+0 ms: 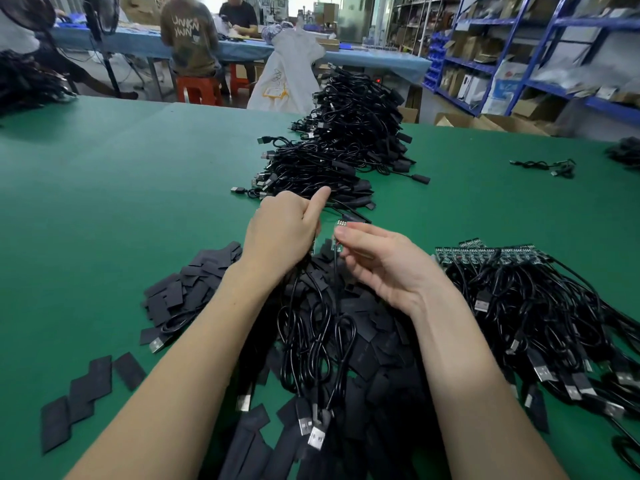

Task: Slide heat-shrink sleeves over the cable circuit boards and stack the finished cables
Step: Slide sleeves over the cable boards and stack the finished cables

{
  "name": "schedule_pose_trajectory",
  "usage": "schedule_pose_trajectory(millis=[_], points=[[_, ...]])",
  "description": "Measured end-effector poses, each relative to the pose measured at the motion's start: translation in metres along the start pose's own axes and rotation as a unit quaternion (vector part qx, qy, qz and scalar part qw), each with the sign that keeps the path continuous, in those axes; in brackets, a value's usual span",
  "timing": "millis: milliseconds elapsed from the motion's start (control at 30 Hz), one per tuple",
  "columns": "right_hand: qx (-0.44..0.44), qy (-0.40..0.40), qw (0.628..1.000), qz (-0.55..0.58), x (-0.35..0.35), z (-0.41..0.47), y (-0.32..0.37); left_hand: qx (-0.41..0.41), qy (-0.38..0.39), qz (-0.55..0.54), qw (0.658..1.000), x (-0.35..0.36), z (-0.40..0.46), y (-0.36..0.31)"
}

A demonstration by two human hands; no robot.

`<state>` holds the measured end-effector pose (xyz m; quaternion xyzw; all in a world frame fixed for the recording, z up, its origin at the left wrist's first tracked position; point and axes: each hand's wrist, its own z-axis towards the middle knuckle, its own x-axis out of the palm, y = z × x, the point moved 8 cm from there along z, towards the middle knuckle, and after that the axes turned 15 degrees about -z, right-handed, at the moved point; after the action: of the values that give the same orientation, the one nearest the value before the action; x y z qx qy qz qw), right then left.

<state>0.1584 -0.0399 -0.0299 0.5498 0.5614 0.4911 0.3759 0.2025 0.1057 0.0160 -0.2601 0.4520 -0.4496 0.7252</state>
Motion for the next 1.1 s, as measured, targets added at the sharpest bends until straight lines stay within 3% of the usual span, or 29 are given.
schedule_pose_trajectory(millis=[133,200,300,433,467,567,633,700,867,1000,1100], points=[[-0.003,-0.093,0.995,-0.029,-0.027,0.002,-0.002,0.007,0.046,0.017,0.999,0.006,-0.004,-0.003],[-0.007,-0.097,0.995,-0.006,-0.03,0.004,-0.003,-0.05,0.109,-0.086,0.989,0.016,-0.004,-0.002],[-0.03,-0.073,0.997,0.005,-0.03,0.005,0.0,-0.152,0.234,-0.255,0.926,0.035,-0.016,0.0],[-0.067,-0.062,0.99,-0.107,-0.034,0.002,0.008,-0.188,0.231,-0.272,0.915,0.03,-0.021,0.006],[-0.08,-0.071,0.973,-0.204,-0.037,0.001,0.011,-0.199,0.22,-0.264,0.918,0.028,-0.021,0.01],[-0.091,-0.036,0.853,-0.513,-0.039,-0.001,0.012,-0.244,0.182,-0.255,0.918,0.02,-0.02,0.021],[-0.073,-0.002,0.813,-0.577,-0.036,-0.002,0.007,-0.267,0.168,-0.276,0.908,0.017,-0.021,0.024],[-0.082,-0.008,0.798,-0.598,-0.035,-0.002,0.008,-0.277,0.168,-0.29,0.9,0.016,-0.022,0.023],[-0.118,-0.044,0.802,-0.583,-0.041,-0.005,0.017,-0.281,0.169,-0.305,0.894,0.016,-0.024,0.02],[-0.157,-0.101,0.844,-0.504,-0.047,-0.006,0.025,-0.279,0.174,-0.316,0.89,0.018,-0.024,0.019],[-0.161,-0.137,0.834,-0.51,-0.046,-0.006,0.025,-0.278,0.178,-0.321,0.888,0.02,-0.024,0.019]])
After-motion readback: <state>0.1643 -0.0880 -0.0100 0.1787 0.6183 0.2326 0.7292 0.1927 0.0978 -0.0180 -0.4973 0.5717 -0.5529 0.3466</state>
